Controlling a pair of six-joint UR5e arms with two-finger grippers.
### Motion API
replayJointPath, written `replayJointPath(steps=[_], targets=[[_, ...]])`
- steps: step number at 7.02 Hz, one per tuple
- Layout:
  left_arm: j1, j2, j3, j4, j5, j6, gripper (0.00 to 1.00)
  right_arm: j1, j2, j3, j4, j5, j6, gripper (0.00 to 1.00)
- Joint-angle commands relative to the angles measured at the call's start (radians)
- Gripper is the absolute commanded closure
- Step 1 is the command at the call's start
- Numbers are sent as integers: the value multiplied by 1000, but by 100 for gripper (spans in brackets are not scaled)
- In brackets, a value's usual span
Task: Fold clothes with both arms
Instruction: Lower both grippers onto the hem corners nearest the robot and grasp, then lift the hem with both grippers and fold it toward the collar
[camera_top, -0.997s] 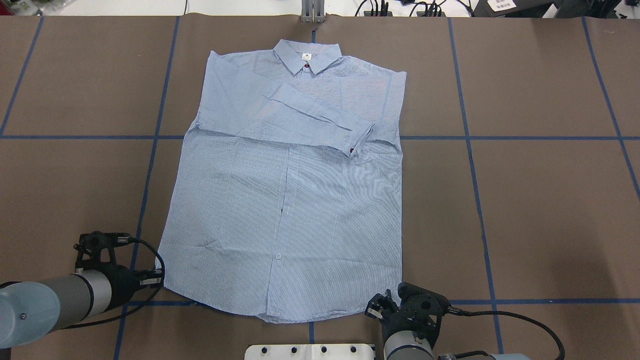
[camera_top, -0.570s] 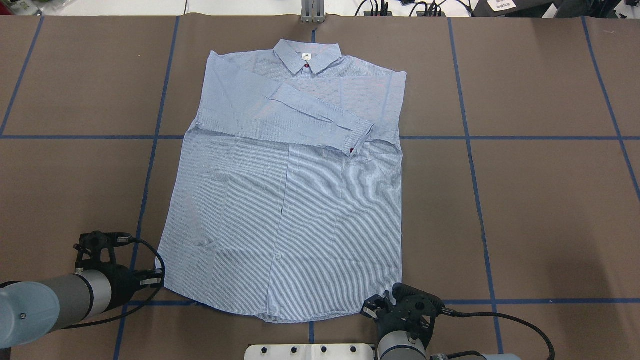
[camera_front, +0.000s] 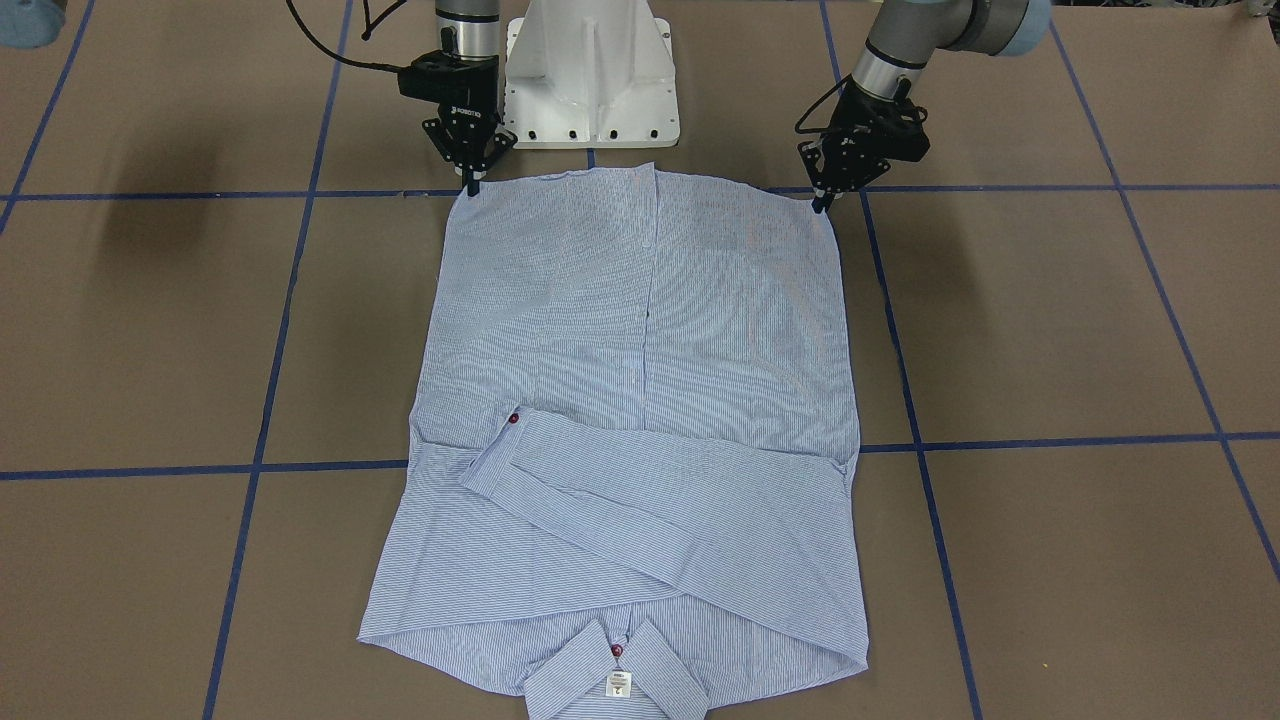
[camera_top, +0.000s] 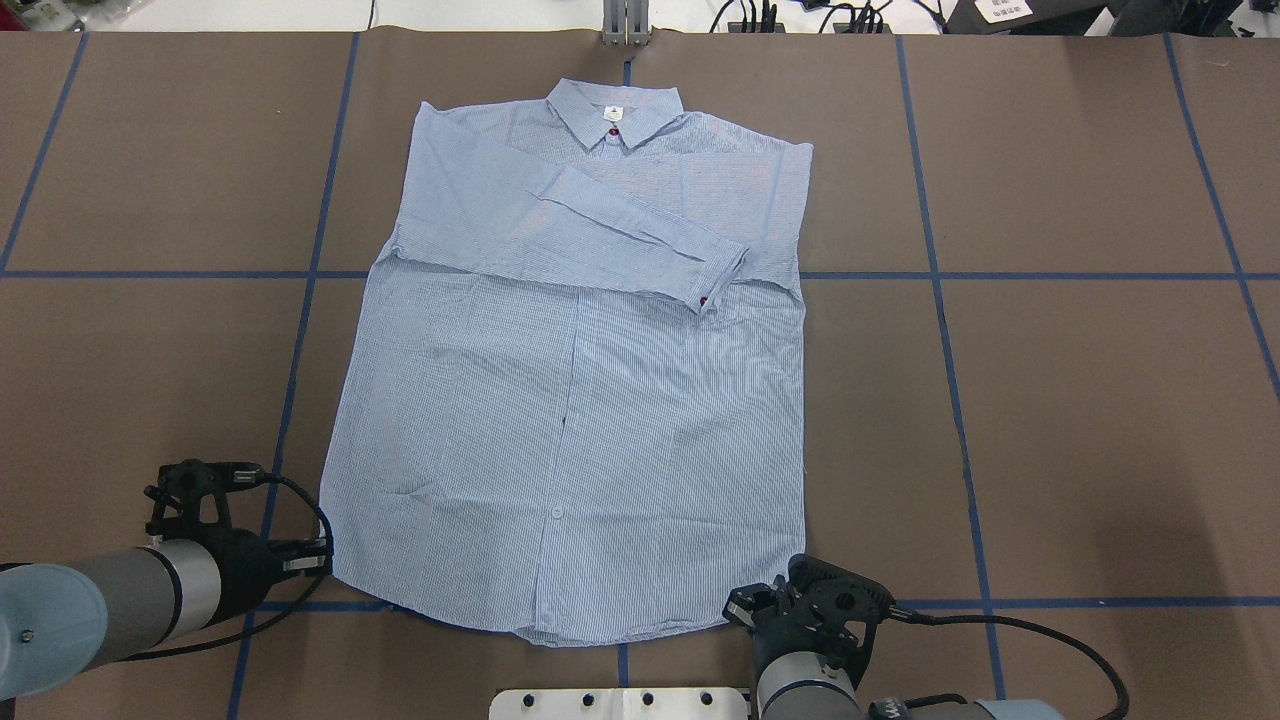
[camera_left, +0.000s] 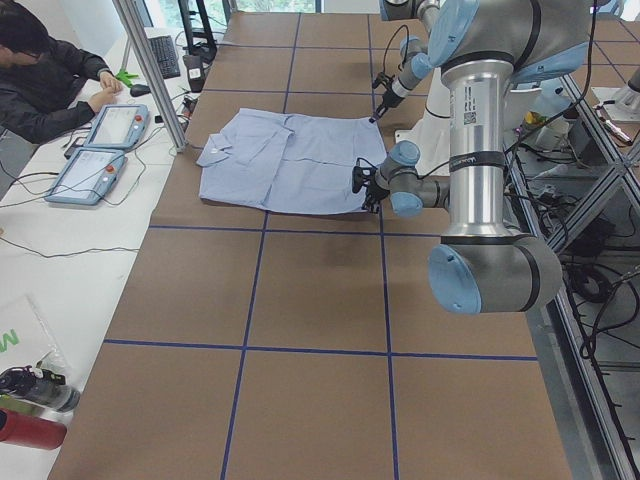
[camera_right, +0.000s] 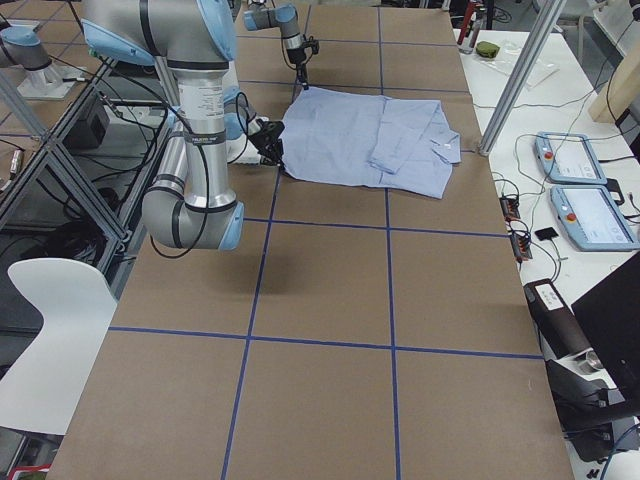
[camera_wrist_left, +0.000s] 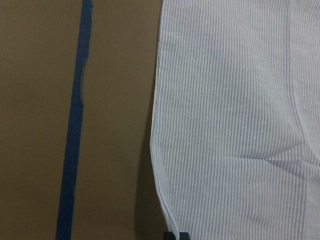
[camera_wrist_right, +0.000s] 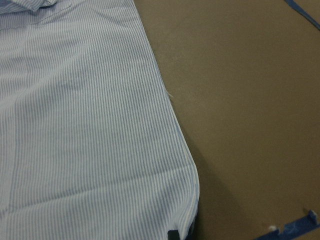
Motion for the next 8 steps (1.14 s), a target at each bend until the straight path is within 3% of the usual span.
replayJointPath(steps=[1, 4, 5, 6, 8], targets=[[0, 7, -173, 19, -65, -2, 100, 6, -71, 180, -5, 6, -14, 100], [19, 28, -435, 57, -172, -86, 100, -68, -173, 422, -41, 6, -15, 100], [8, 41, -532, 127, -227, -86, 100, -93, -169, 548, -188, 8, -14, 100], [-24, 6, -583, 267, -266, -82, 100, -70, -115, 596, -273, 23, -17, 100], [-119, -159, -490, 454, -280, -2, 100, 56, -4, 523, -301, 116, -128, 100]])
